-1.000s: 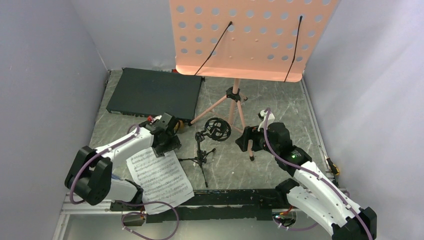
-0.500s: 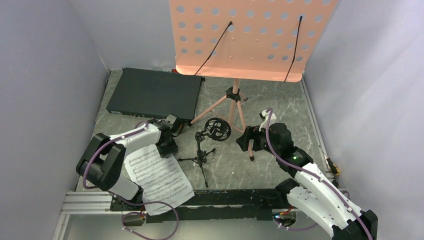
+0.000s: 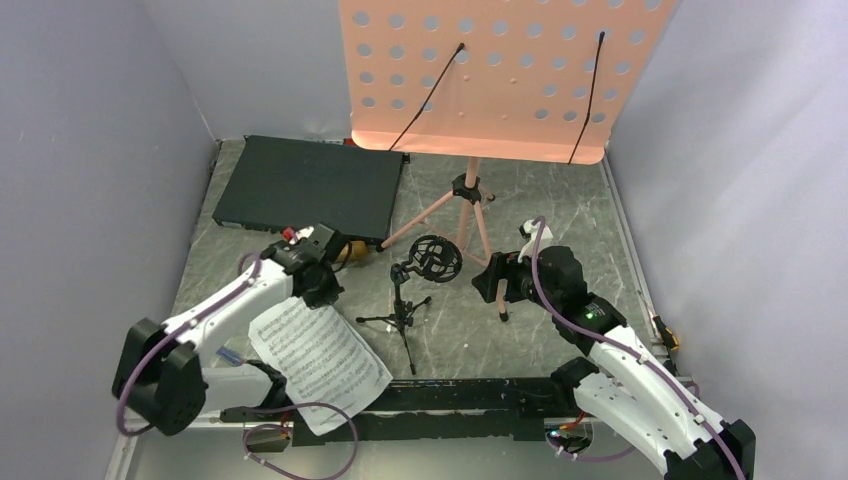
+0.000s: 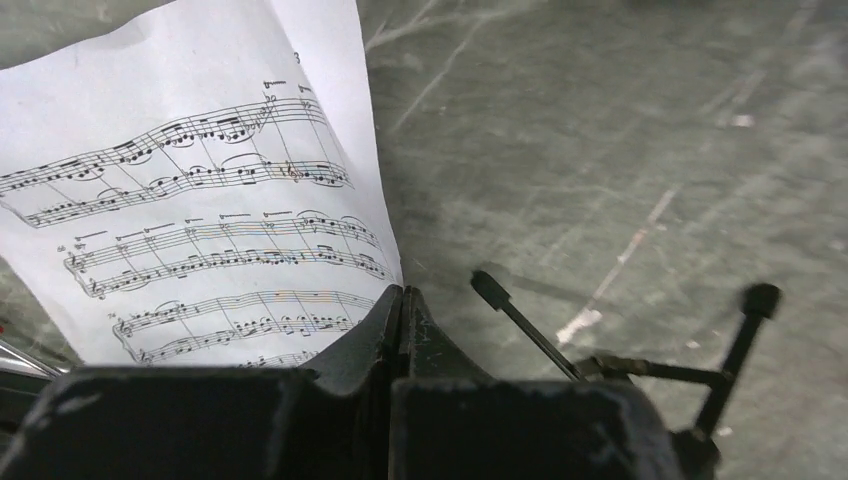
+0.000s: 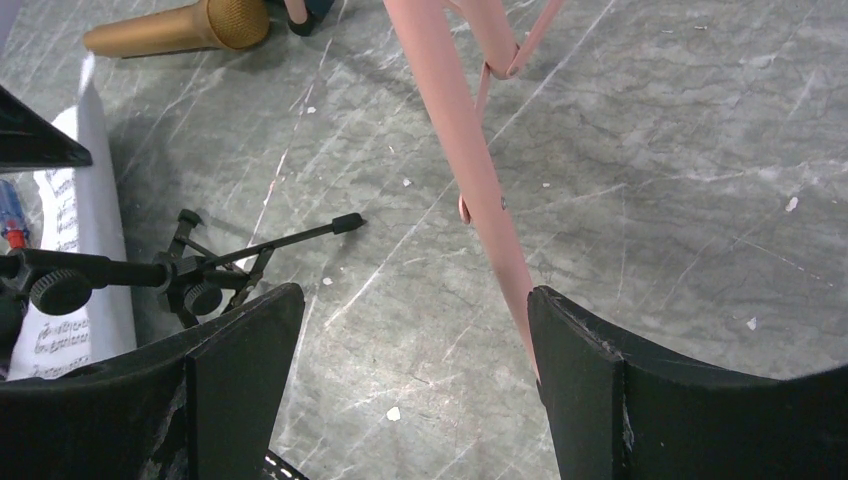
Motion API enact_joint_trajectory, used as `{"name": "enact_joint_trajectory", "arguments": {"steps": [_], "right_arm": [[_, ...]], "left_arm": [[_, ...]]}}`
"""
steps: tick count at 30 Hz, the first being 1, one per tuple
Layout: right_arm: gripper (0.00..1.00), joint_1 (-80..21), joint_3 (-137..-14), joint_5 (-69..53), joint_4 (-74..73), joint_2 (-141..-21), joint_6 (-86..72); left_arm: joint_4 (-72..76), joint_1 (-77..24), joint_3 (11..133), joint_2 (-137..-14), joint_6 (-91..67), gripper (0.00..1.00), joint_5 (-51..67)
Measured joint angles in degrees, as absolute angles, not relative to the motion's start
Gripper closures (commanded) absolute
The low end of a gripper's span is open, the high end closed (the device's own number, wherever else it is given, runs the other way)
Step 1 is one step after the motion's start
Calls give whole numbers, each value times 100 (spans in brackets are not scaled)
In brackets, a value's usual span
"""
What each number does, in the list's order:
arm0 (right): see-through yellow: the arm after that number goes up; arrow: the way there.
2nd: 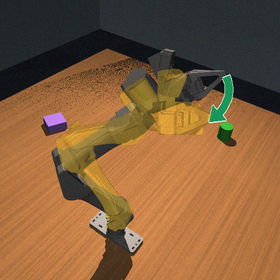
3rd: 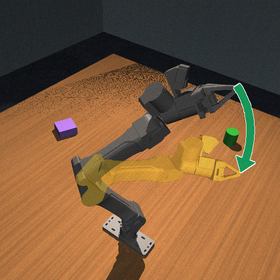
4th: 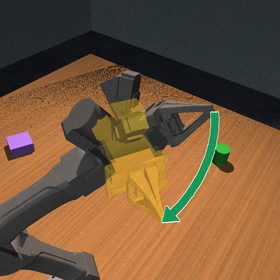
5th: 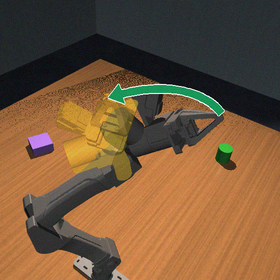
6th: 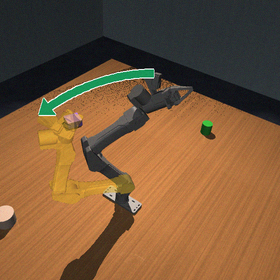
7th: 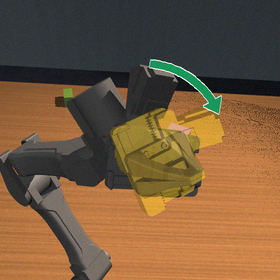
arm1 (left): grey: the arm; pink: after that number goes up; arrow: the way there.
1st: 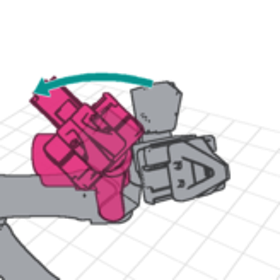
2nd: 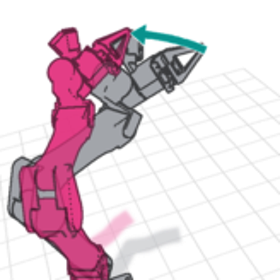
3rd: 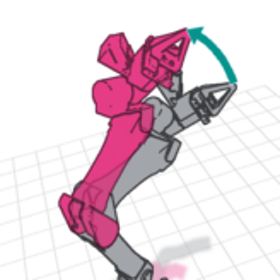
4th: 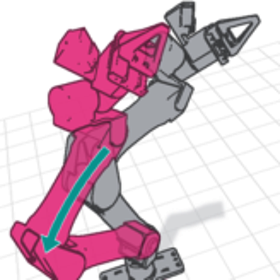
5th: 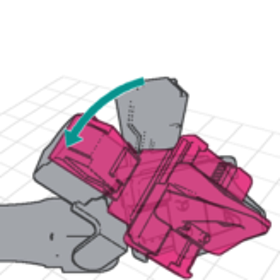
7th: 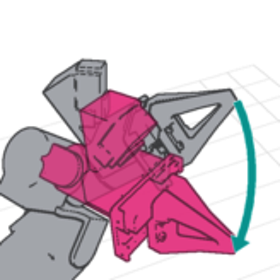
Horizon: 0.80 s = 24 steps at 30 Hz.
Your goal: Set up the instrument practice props
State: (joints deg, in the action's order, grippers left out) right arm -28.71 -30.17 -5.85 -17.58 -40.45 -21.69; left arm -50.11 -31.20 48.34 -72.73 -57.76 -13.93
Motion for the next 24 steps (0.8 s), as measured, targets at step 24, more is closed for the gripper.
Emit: {"name": "enact_joint_trajectory", "arguments": {"steps": [24], "right_arm": [[13, -2871, -2788, -633, -1721, -3979, -2322]], "left_arm": [[-3564, -3120, 4222, -4416, -4464, 97, -246]]}}
